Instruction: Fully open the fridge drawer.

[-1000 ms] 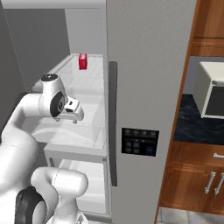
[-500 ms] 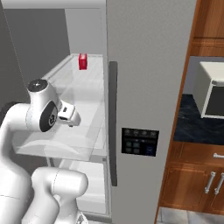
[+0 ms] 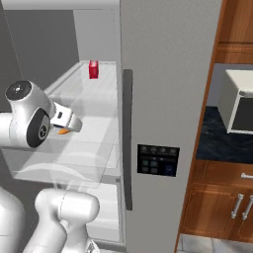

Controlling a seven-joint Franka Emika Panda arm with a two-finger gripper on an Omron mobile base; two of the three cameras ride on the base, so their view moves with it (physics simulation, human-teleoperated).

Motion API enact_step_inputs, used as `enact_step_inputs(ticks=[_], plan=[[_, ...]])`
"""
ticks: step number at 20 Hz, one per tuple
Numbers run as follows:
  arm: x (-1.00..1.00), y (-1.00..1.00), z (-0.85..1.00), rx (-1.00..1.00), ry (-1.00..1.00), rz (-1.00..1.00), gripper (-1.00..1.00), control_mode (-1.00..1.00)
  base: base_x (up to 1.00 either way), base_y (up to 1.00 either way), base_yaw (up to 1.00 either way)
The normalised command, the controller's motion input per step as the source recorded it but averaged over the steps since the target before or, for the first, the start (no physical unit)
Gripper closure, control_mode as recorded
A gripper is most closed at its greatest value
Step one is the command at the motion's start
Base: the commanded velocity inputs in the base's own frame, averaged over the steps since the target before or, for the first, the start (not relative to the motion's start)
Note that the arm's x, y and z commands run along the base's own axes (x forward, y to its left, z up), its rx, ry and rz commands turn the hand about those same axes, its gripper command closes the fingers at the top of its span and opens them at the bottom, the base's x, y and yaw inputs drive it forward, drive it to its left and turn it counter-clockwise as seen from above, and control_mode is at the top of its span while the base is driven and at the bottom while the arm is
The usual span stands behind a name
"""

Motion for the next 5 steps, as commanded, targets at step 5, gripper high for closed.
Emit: enact_step_inputs(ticks=[5], plan=[[0.00,-0.02,0.00,0.01,0.00,0.00,-1.00,-1.00,0.00,0.00,0.00]])
